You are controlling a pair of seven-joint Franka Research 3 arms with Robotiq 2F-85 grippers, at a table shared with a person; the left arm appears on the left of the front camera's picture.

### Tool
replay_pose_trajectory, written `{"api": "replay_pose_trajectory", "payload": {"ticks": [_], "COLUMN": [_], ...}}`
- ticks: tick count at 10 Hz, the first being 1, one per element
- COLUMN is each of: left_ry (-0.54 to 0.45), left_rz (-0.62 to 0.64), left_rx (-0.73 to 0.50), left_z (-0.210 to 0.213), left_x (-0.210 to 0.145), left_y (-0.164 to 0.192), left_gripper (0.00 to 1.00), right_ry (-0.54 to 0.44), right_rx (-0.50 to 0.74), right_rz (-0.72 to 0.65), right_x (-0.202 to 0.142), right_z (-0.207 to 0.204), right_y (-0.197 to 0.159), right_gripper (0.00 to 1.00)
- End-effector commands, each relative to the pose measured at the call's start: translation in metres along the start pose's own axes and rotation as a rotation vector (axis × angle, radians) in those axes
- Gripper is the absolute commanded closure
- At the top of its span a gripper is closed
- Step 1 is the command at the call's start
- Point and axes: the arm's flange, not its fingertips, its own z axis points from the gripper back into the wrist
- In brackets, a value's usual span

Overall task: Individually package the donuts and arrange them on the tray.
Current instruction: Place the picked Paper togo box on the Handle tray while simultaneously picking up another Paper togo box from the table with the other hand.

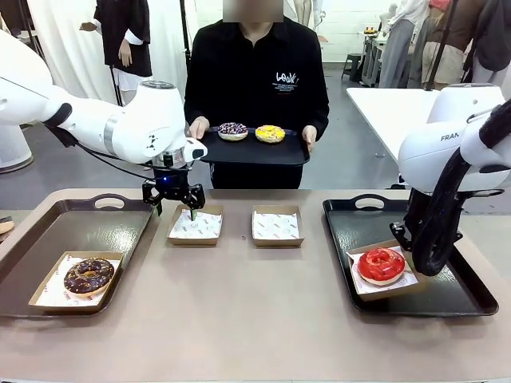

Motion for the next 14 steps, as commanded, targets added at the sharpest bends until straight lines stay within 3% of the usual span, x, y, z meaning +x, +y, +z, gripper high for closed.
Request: {"api": "replay_pose_trajectory", "payload": {"ticks": [1,8,14], "left_ry": [-0.026,-0.024,-0.005], "left_rz": [-0.021,-0.027,-0.055], "left_rx": [0.01,-0.004,-0.03], "left_z": [0.003,0.006,0.001], "left_x": [-0.008,-0.01,-0.007], "left_y": [0.004,0.008,0.006], "left_gripper": [0.0,0.0,0.0], "right_ry": [-0.036,-0.093,-0.073], "right_rx": [0.01,-0.052,-0.06], "right_rz": [0.015,0.085,0.083], "right_x": [0.001,0.001,0.001], "right_z": [-0.001,-0.007,-0.017], "right_y": [0.006,0.015,0.01], "right_gripper": [0.99,0.99,0.99]}}
